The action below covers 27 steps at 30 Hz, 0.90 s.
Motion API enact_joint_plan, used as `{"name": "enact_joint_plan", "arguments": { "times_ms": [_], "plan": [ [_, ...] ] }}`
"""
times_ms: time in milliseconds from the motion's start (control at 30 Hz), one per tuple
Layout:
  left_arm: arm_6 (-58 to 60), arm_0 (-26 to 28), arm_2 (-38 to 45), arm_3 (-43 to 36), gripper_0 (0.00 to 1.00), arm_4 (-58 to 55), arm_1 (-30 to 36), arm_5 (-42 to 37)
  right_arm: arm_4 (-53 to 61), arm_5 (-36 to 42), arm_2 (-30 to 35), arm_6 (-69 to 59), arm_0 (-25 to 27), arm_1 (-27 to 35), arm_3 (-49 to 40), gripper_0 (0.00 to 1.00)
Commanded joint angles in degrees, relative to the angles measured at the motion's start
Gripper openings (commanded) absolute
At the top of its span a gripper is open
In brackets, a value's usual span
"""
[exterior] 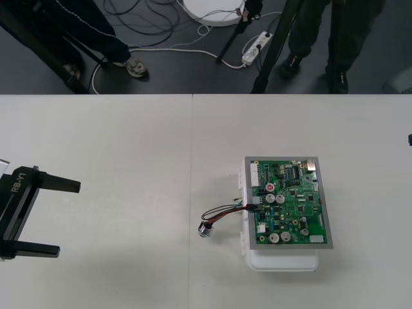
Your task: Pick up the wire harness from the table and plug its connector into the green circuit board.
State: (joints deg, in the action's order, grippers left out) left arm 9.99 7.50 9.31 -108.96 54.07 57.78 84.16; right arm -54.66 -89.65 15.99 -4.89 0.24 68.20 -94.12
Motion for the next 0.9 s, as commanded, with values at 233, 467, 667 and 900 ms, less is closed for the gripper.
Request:
{"name": "enact_joint_plan", "arguments": {
  "times_ms": [233,467,667,900],
  "plan": [
    [-1.9,0.8,3.4,-1.0,1.0,0.9,4.8,2.2,1.2,-0.4,9.6,1.2,12.6,3.4,-9.1,1.0],
    [-1.9,0.1,3.4,-1.0,1.0,2.5,4.8,1.7,-1.3,-0.4,9.6,2.4,12.6,2.3,-12.8,1.0],
    [-2.1,-0.1,3.4,-1.0,1.0,2.5,4.6,1.4,-0.9,-0.4,8.1,6.6,12.7,2.1,-13.5,1.0],
    [-2.3,-0.1,3.4,-1.0,1.0,2.7,4.6,1.4,0.0,-0.4,7.6,10.4,12.7,2.1,-12.6,1.0]
  ]
}}
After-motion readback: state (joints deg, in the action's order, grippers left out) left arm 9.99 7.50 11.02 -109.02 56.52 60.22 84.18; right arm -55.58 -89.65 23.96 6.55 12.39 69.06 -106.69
